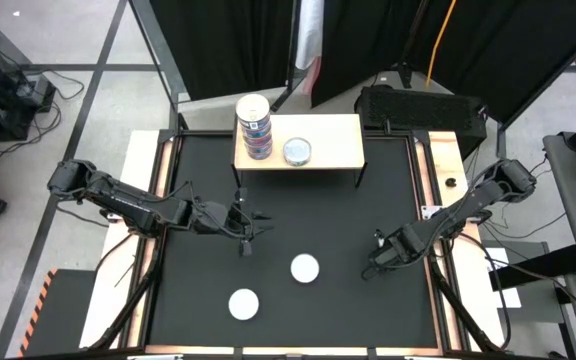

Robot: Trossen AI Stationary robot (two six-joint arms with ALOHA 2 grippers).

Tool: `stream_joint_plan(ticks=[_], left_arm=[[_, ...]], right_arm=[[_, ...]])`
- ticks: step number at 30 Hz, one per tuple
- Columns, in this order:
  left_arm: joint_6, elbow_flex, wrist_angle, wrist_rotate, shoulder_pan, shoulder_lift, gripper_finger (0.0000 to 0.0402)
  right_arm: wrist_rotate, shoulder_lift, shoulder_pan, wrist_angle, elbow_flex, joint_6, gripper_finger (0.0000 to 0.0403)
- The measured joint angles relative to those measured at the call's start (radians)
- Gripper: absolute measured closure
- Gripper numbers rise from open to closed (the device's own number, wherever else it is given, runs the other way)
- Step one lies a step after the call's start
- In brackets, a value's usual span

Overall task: Stack canned seafood by type on shelf
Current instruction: Stack the green tuna can on top of the other green tuna can on the shelf

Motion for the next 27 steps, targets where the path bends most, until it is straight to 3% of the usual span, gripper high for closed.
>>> stream_joint_plan(ticks=[13,27], left_arm=[[0.000,0.000,0.001,0.000,0.000,0.000,0.0278],[0.001,0.000,0.000,0.000,0.000,0.000,0.0278]], right_arm=[[-0.015,0.000,0.004,0.071,-0.055,0.036,0.0403],[-0.005,0.064,0.141,0.119,-0.061,0.199,0.0402]])
